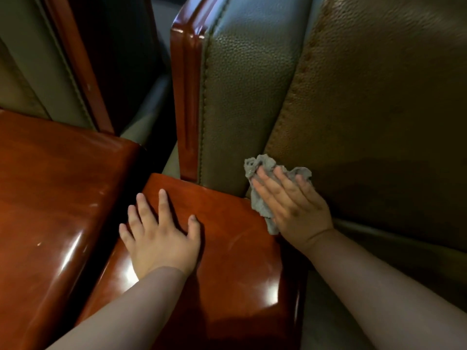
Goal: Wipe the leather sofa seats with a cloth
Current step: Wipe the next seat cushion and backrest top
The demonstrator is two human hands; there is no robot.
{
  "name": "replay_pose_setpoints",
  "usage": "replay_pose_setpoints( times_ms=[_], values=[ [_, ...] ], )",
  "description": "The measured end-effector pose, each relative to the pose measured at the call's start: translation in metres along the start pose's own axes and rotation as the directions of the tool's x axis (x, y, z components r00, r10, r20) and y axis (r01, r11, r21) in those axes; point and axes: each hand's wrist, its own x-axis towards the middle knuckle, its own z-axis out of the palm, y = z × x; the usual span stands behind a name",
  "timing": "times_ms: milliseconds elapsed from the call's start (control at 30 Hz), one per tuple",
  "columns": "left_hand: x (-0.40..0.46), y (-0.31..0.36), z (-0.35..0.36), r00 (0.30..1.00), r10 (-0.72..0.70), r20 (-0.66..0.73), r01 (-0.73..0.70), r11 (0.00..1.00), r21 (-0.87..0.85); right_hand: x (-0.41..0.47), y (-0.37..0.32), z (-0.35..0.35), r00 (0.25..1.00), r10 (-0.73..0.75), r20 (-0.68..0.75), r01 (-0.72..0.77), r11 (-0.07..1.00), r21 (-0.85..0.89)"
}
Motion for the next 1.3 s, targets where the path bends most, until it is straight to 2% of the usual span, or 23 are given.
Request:
replay_pose_setpoints(
  times_ms=[67, 167, 200, 300, 367, 433, 500, 567, 633, 700, 800, 933, 1000, 1100, 1133, 1200, 1300],
  values=[
    [0.0, 0.001, -0.001, 1.0, -0.004, 0.002, 0.004, 1.0, 0.005, 0.017, -0.001, -0.01, 0.997, 0.061, -0.038, -0.061, 0.998, 0.007],
    [-0.001, 0.001, -0.002, 1.0, -0.011, 0.013, 0.011, 1.0, 0.002, 0.05, -0.006, -0.023, 0.964, 0.258, -0.07, -0.249, 0.962, 0.115],
    [-0.001, 0.001, -0.002, 1.0, -0.005, 0.014, 0.005, 1.0, -0.005, 0.053, -0.005, -0.022, 0.958, 0.272, -0.093, -0.263, 0.96, 0.1],
    [-0.001, 0.001, -0.001, 1.0, 0.002, 0.001, -0.002, 1.0, -0.019, 0.026, 0.006, -0.007, 0.989, 0.098, -0.109, -0.097, 0.995, 0.016],
    [-0.001, 0.001, -0.001, 1.0, 0.007, 0.004, -0.007, 1.0, -0.017, -0.005, 0.022, -0.001, 1.0, -0.007, -0.029, 0.008, 1.0, 0.023],
    [-0.001, 0.001, 0.0, 1.0, 0.007, -0.013, -0.007, 1.0, -0.015, -0.022, 0.032, -0.001, 0.995, -0.087, 0.043, 0.089, 0.995, -0.045],
    [-0.001, 0.0, 0.0, 1.0, 0.004, -0.017, -0.005, 1.0, -0.007, -0.011, 0.038, -0.008, 0.992, -0.126, 0.029, 0.128, 0.985, -0.118],
    [-0.002, 0.001, -0.001, 1.0, -0.001, -0.026, 0.001, 1.0, -0.009, 0.019, 0.041, -0.021, 0.995, -0.077, -0.057, 0.066, 0.981, -0.181],
    [-0.002, 0.001, 0.0, 0.999, -0.001, -0.04, 0.001, 1.0, -0.008, 0.052, 0.048, -0.035, 0.99, 0.037, -0.137, -0.055, 0.99, -0.128],
    [-0.002, 0.0, 0.0, 0.999, -0.004, -0.047, 0.003, 1.0, -0.015, 0.06, 0.054, -0.043, 0.987, 0.087, -0.135, -0.1, 0.991, -0.089],
    [-0.002, 0.001, 0.0, 0.998, -0.004, -0.06, 0.002, 1.0, -0.027, 0.03, 0.06, -0.032, 0.993, 0.031, -0.115, -0.044, 0.993, -0.11],
    [-0.001, 0.001, 0.001, 0.998, -0.005, -0.068, 0.004, 1.0, -0.018, 0.006, 0.065, -0.031, 1.0, -0.022, 0.008, 0.023, 0.993, -0.116],
    [-0.001, 0.002, 0.0, 0.998, 0.001, -0.063, -0.002, 1.0, -0.019, 0.027, 0.068, -0.045, 0.998, 0.062, 0.004, -0.061, 0.997, -0.054],
    [-0.001, 0.0, -0.002, 0.999, -0.003, -0.052, 0.001, 0.999, -0.032, 0.071, 0.076, -0.07, 0.964, 0.263, -0.027, -0.258, 0.958, 0.122],
    [-0.002, -0.001, -0.002, 0.999, 0.002, -0.047, -0.004, 0.999, -0.034, 0.076, 0.078, -0.074, 0.954, 0.298, -0.039, -0.292, 0.948, 0.125],
    [-0.003, -0.001, -0.003, 0.999, 0.023, -0.049, -0.024, 0.999, -0.036, 0.064, 0.077, -0.067, 0.957, 0.284, -0.051, -0.281, 0.957, 0.069],
    [-0.004, -0.002, -0.004, 0.998, 0.035, -0.042, -0.036, 0.999, -0.032, 0.026, 0.063, -0.049, 0.986, 0.151, 0.073, -0.152, 0.988, 0.001]
  ],
)
